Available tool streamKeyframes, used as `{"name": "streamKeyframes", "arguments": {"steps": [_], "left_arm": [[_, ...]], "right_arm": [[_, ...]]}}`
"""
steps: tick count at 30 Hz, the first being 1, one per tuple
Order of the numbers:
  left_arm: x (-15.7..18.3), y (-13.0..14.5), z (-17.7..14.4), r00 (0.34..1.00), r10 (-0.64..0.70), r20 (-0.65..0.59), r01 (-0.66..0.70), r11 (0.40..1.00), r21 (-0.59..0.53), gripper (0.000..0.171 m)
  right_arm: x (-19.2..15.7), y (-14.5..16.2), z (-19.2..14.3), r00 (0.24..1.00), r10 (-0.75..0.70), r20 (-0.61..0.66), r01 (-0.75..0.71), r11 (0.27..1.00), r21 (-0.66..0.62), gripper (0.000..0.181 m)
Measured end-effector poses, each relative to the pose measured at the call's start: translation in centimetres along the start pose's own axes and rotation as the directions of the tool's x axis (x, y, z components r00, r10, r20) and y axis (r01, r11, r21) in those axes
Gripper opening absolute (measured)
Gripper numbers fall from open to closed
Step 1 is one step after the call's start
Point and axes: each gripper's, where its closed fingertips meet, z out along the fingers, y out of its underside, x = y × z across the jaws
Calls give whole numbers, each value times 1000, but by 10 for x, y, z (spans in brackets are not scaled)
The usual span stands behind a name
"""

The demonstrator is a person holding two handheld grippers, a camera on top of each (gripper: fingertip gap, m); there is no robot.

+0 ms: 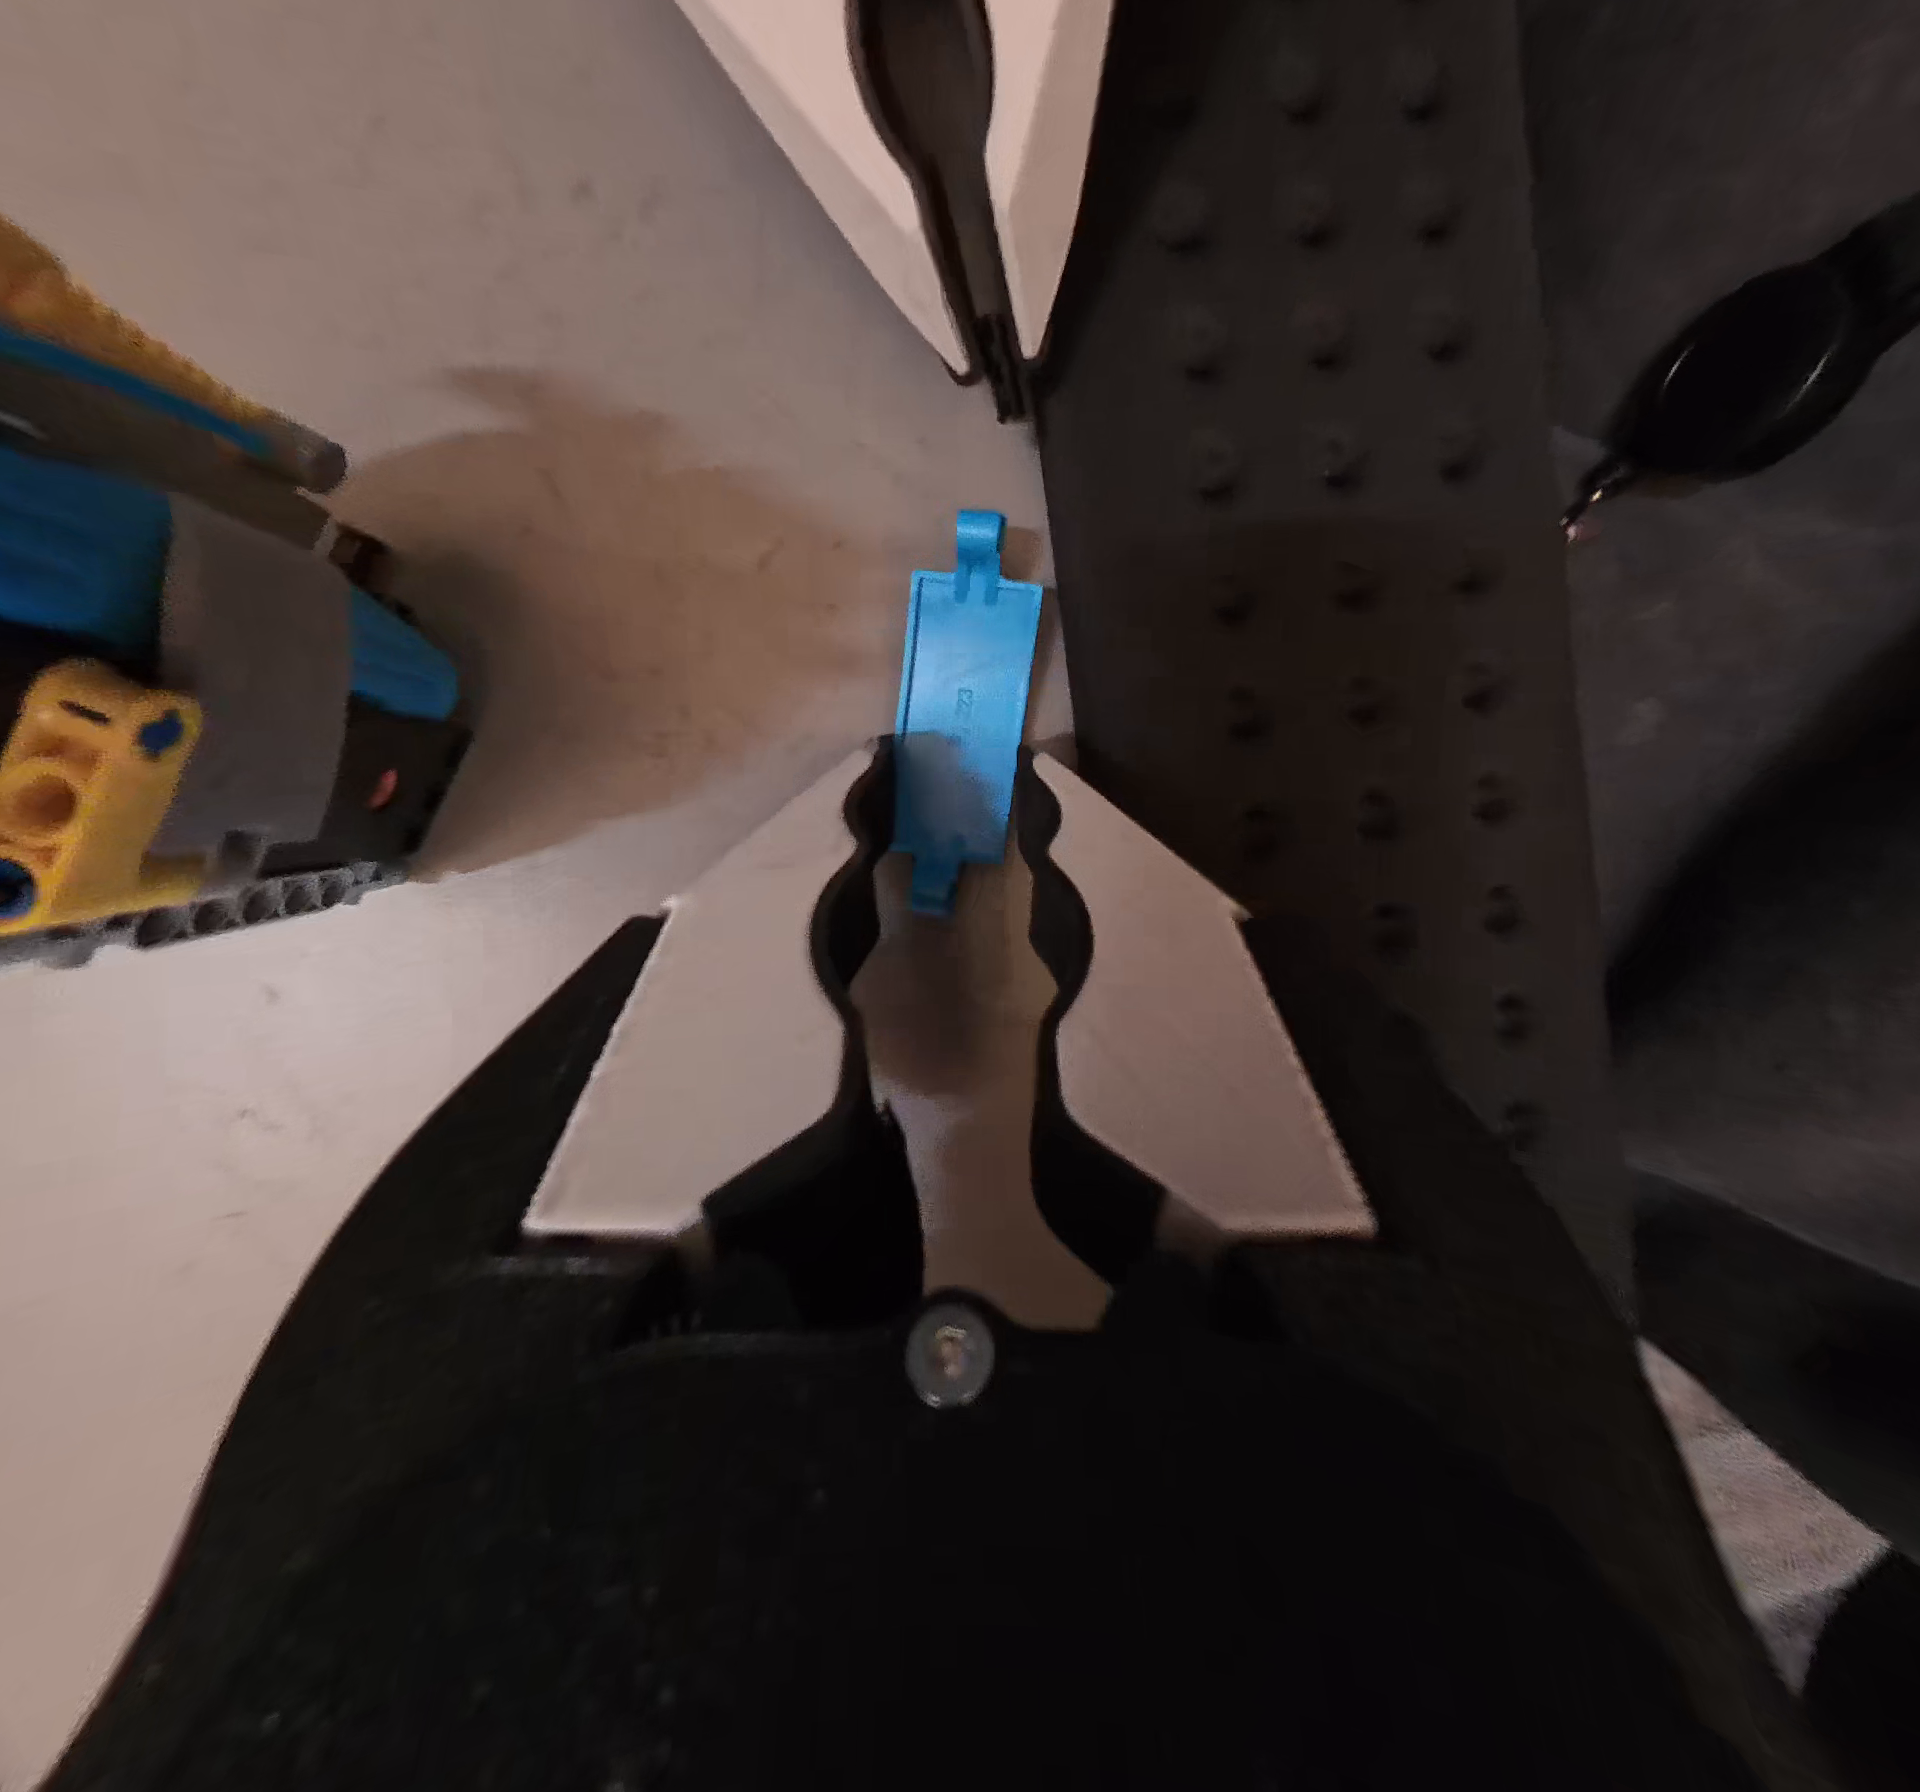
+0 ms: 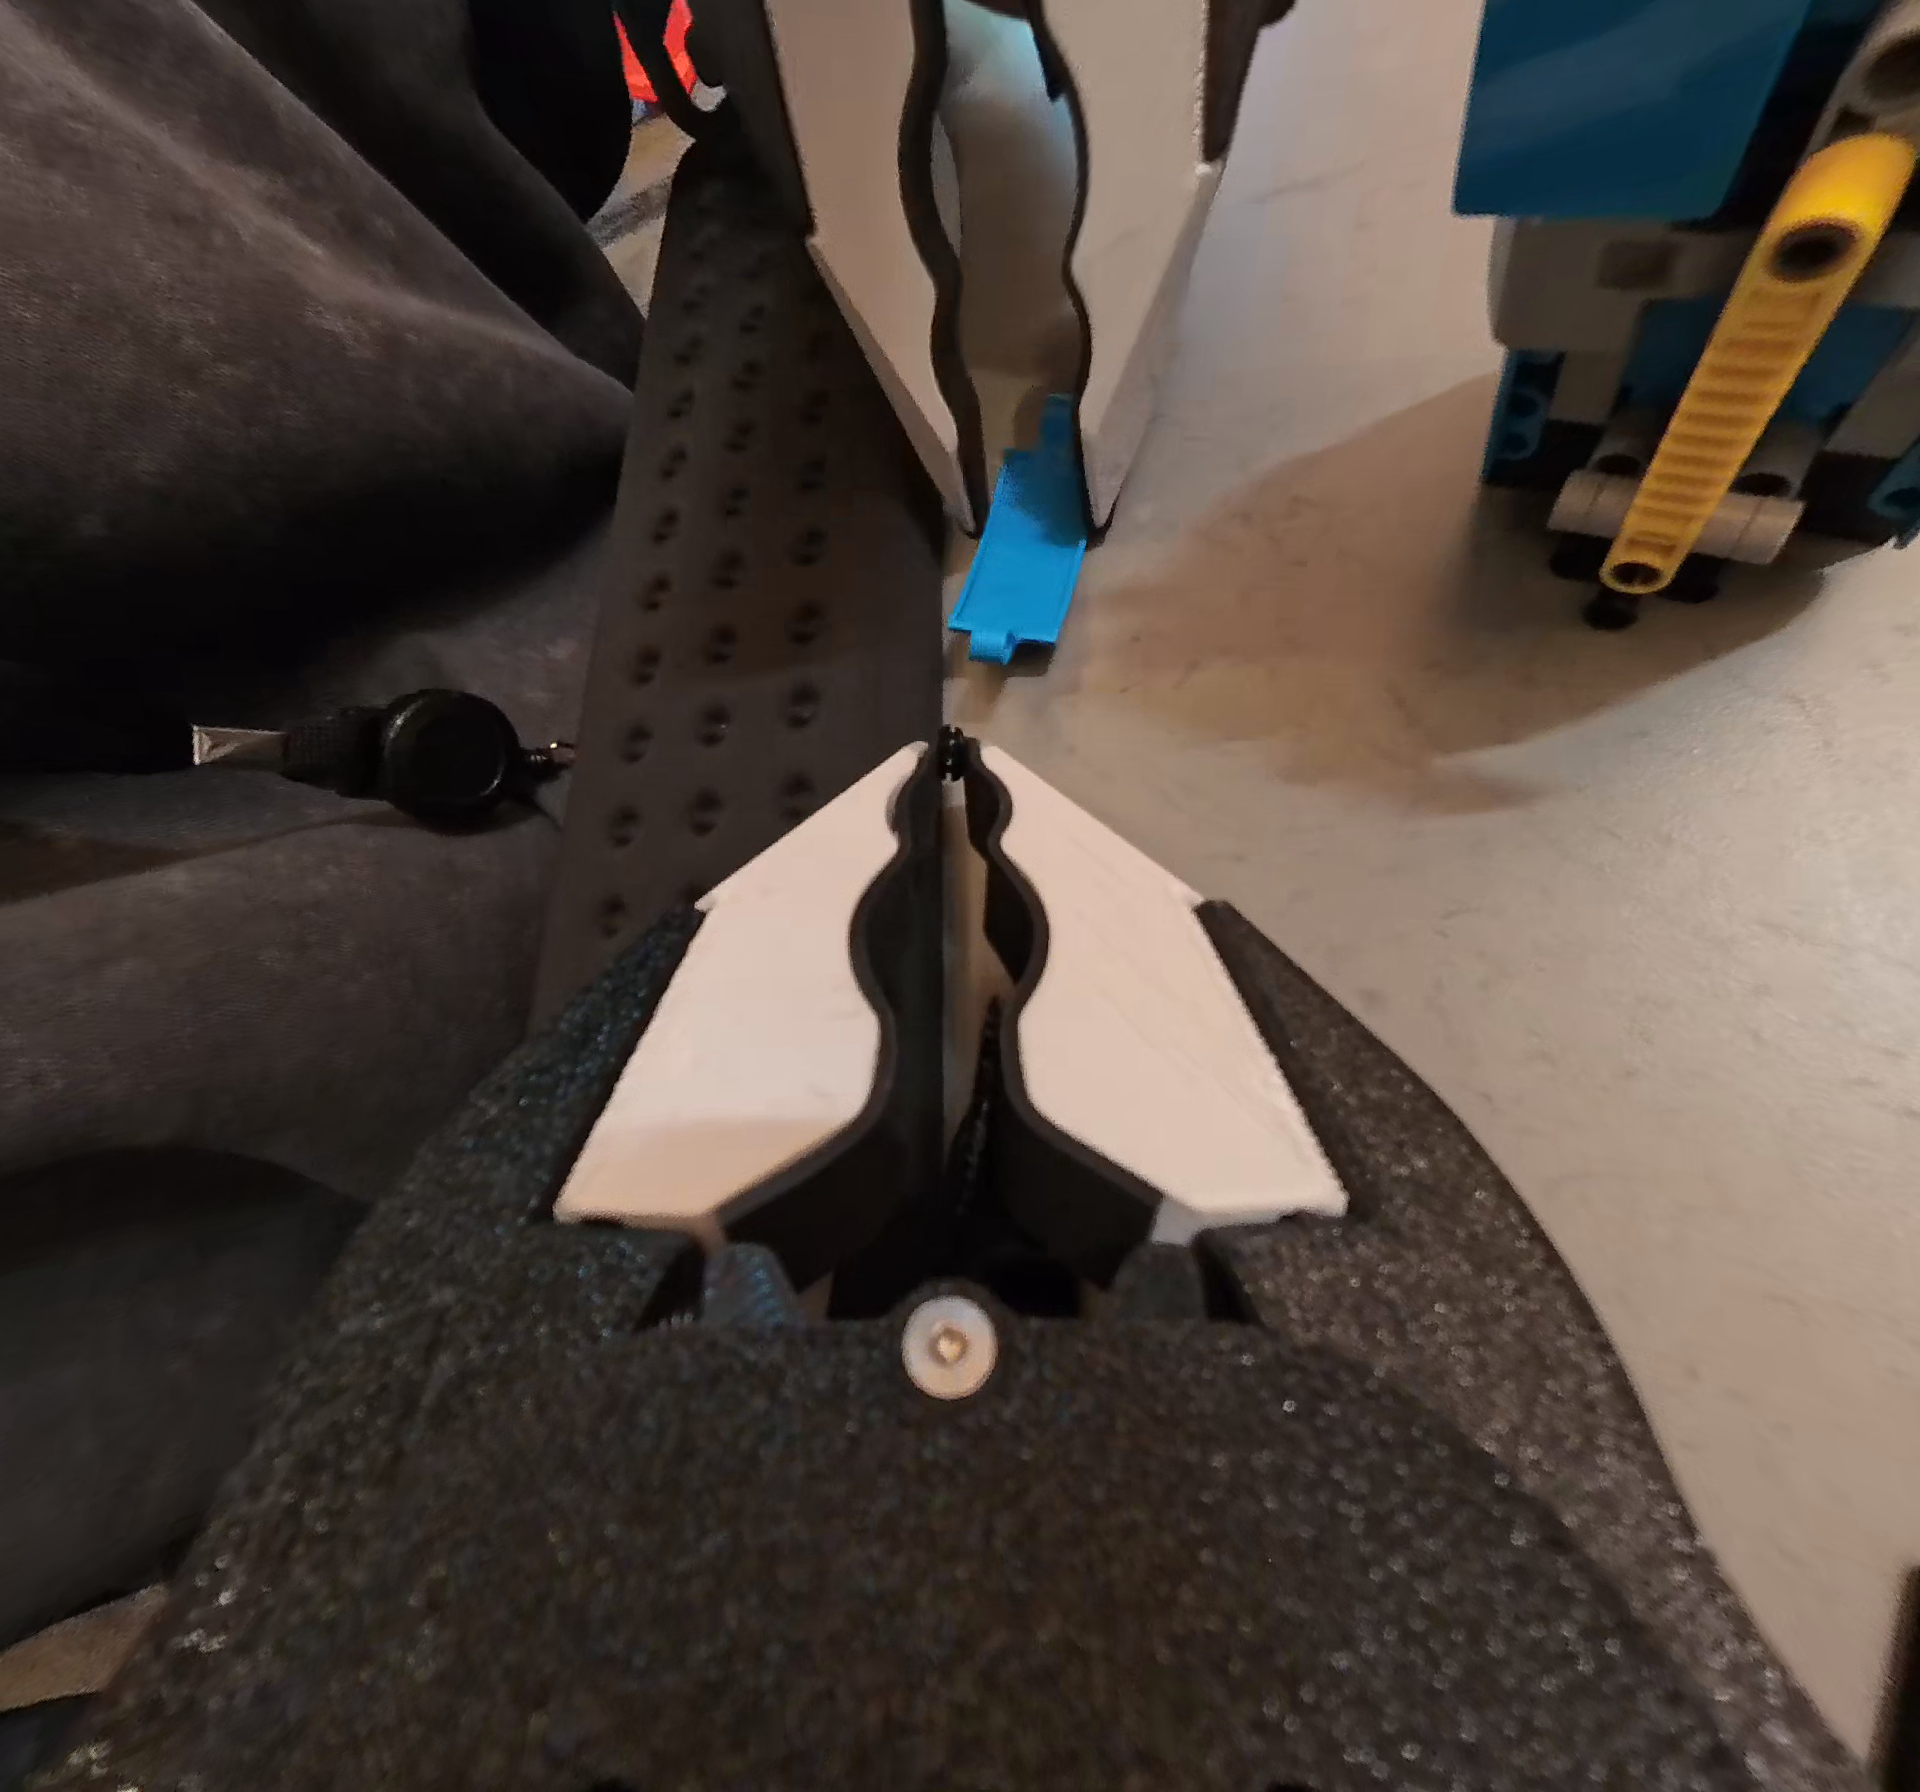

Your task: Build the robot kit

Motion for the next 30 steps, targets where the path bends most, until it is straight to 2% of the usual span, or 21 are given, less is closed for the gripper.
{"name": "streamKeyframes", "arguments": {"steps": [3,5,6,9,11,14,17,20,22,24,26,30], "left_arm": [[-1,1,1,995,68,67,-67,998,-20,23],[-2,-1,1,994,57,95,-56,998,-16,21],[-2,-3,0,995,24,92,-25,1000,8,0],[0,-8,0,986,-164,-13,164,979,118,0],[-1,-8,1,971,-235,-48,239,959,153,0],[0,-13,2,961,-269,-69,278,942,189,0],[7,-21,2,952,-285,-112,303,929,213,0],[20,-39,-8,897,-353,-266,420,867,268,0],[33,-51,-18,820,-389,-420,522,808,272,0],[44,-57,-25,708,-431,-559,625,751,212,0],[43,-54,-21,661,-472,-583,669,723,174,0],[39,-41,-7,683,-504,-529,657,741,142,0]], "right_arm": [[0,0,0,1000,-7,-5,7,1000,-4,4],[1,-2,-1,1000,-15,-15,15,1000,7,4],[1,-3,-2,1000,-20,-23,20,1000,15,4],[5,-4,-3,998,-33,-58,34,999,17,4],[9,-2,-1,994,-53,-92,53,999,-5,4],[15,3,5,988,-76,-134,69,996,-58,4],[22,-2,3,979,-82,-188,75,996,-47,4],[27,-7,-3,977,-47,-209,48,999,1,4],[28,-14,-7,974,-56,-221,65,997,37,4],[14,-20,-7,989,-66,-130,77,994,83,4],[-4,-26,-8,995,-98,-35,102,987,128,4],[-20,-14,2,982,-189,12,188,981,57,4]]}}
